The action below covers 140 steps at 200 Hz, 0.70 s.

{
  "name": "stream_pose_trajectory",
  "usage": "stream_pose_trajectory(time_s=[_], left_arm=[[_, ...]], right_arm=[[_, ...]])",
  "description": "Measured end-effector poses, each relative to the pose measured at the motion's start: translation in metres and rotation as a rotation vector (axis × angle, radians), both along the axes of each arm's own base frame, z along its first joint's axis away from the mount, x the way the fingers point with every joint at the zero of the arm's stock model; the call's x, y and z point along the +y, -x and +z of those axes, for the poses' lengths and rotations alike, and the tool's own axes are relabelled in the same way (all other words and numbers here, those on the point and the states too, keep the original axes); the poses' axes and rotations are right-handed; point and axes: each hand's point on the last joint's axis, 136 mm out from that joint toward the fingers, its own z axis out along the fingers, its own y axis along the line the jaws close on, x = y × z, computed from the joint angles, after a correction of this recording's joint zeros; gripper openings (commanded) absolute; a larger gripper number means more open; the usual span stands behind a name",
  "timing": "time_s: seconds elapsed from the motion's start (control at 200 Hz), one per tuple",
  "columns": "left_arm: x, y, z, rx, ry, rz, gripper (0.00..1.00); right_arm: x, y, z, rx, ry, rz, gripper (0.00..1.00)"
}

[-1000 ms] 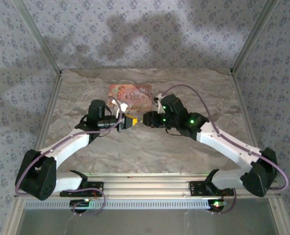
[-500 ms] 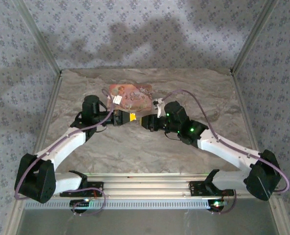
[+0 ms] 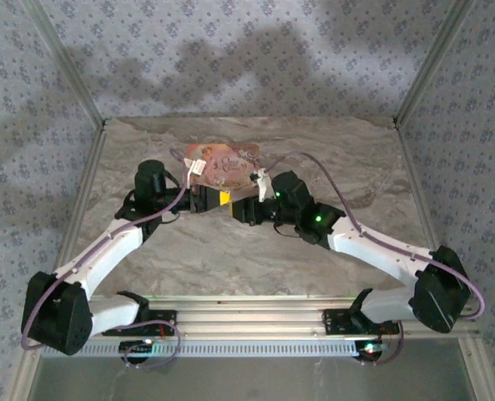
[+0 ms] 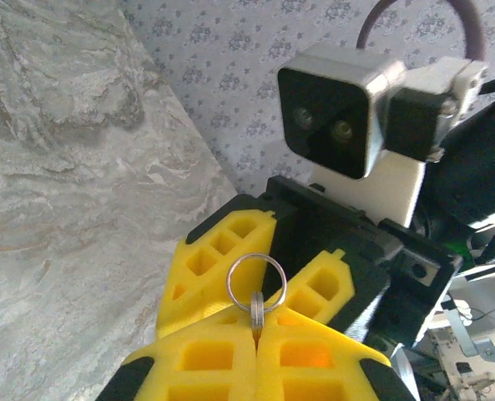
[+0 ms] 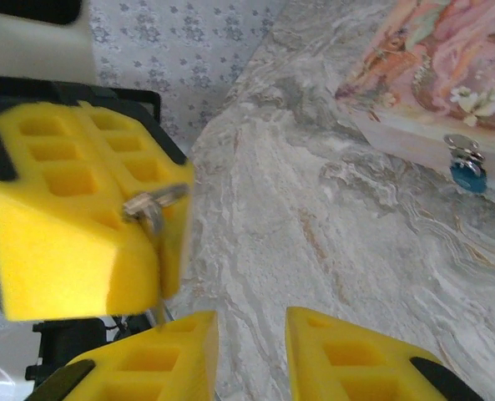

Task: Unlock the padlock with the key

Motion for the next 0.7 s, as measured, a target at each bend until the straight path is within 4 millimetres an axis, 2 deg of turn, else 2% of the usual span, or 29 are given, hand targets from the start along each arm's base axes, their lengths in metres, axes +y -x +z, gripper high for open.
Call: stream_pose_trajectory(time_s=[0.135, 0.365, 0.46, 0.6, 0.7], left_arm=[[0.001, 0.0, 0.0, 0.004, -0.002, 0.004, 0.0], [0.002, 0.002, -0.004, 0.039, -0.019, 0.002, 0.0], [0.003, 0.001, -0.002, 0.038, -0.027, 0.002, 0.0], [0.004, 0.003, -0.005, 0.04, -0.041, -0.005, 0.0], [0.005, 0.005, -0.009, 0.044, -0.052, -0.015, 0.0]], right_arm=[[0.006, 0.003, 0.002, -0.023, 0.006, 0.027, 0.34], [0.014, 0.005, 0.008, -0.063, 0.018, 0.055, 0.33], [0.015, 0.004, 0.01, -0.087, 0.026, 0.061, 0.23], [0.015, 0.006, 0.008, -0.114, 0.051, 0.073, 0.0], [0.015, 0.008, 0.004, -0.129, 0.07, 0.089, 0.0]])
